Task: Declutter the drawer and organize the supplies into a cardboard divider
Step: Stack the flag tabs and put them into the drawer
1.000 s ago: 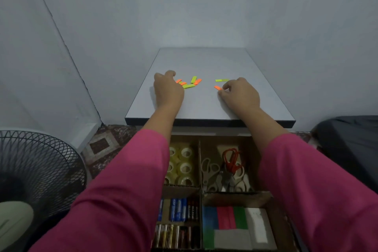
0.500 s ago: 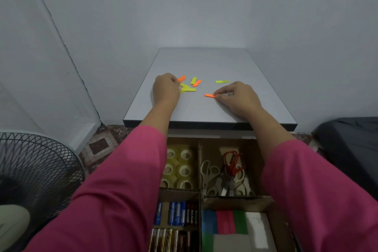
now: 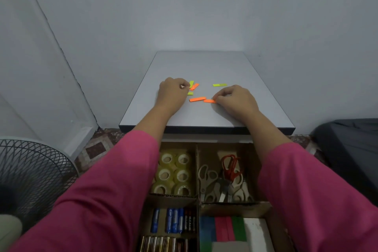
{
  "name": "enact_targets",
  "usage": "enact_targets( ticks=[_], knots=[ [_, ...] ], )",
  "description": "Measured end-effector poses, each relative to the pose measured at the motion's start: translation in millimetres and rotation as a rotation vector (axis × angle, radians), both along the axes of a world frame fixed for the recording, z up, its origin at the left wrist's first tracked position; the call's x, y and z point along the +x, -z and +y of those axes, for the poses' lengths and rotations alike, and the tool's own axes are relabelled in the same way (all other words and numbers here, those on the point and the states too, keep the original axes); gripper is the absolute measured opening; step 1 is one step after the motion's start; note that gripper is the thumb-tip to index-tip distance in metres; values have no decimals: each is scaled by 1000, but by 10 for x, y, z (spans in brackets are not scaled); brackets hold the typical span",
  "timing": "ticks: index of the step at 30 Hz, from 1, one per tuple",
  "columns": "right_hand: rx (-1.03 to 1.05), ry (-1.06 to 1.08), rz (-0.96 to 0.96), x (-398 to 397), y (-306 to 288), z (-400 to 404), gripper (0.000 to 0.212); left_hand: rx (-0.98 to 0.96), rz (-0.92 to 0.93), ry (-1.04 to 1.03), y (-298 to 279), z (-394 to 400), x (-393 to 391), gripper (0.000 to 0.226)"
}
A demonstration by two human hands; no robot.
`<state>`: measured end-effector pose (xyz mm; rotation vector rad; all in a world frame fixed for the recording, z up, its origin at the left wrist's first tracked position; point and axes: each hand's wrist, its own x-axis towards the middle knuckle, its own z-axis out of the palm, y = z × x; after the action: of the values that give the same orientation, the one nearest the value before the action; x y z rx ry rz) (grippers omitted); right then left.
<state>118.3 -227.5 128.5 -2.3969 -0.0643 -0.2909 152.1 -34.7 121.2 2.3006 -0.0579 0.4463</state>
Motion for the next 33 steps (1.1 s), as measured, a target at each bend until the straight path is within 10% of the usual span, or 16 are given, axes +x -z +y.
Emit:
enact_targets(
  ticks=[14, 29, 33],
  knots=[
    [41, 27, 43, 59, 15, -16, 18, 215, 25, -120, -45, -155, 205, 21],
    [38, 16, 37, 72, 32, -25, 18, 902, -89, -65, -169, -251, 249, 15],
    [43, 24, 45, 72, 31, -24, 17, 753, -130, -49, -133, -219, 243, 20]
  ],
)
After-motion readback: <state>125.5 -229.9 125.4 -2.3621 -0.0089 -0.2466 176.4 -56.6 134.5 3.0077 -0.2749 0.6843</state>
